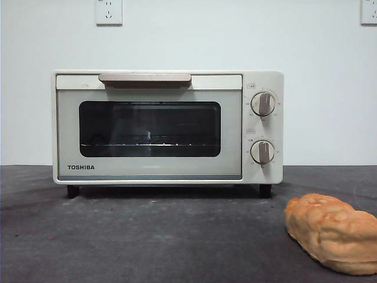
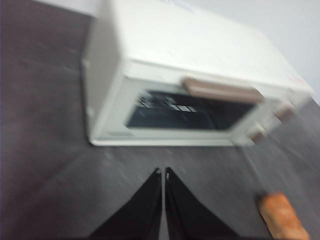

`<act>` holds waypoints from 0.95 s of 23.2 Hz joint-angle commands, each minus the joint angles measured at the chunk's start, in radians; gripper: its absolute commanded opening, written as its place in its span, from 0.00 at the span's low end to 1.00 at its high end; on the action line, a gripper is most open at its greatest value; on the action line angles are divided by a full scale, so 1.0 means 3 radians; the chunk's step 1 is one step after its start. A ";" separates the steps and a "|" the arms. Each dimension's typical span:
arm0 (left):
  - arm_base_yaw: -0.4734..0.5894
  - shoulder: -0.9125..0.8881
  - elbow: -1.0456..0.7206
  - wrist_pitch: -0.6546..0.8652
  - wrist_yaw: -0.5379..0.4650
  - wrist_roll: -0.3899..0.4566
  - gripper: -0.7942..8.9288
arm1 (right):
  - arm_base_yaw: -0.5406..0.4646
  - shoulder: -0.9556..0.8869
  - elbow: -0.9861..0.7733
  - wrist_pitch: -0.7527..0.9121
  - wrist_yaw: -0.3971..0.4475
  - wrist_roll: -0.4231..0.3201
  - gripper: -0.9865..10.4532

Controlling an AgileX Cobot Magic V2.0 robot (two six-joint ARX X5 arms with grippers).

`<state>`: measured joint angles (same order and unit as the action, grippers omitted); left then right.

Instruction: The left arm flap open the oven, the right arm pick bread and place it into oven, the left arm flap close the oven

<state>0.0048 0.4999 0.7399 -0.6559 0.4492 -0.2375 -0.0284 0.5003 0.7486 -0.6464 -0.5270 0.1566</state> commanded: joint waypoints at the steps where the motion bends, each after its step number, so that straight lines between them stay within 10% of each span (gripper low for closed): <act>1: -0.0025 0.0193 0.0201 -0.0184 0.0183 0.0299 0.10 | 0.0060 0.0155 0.0149 -0.0193 -0.0121 -0.0197 0.09; 17: -0.0219 0.0379 0.0443 -0.0820 0.0264 0.0676 0.10 | 0.0415 0.0352 0.0278 -0.1053 -0.0251 -0.0570 0.09; 22: -0.0219 0.0379 0.0443 -0.0820 0.0264 0.0676 0.10 | 0.0415 0.0354 0.0278 -0.1052 -0.0249 -0.0538 0.39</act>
<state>-0.0578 0.6086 0.8516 -0.9096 0.5255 -0.0486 0.0933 0.6025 0.8146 -0.9680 -0.6006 -0.0010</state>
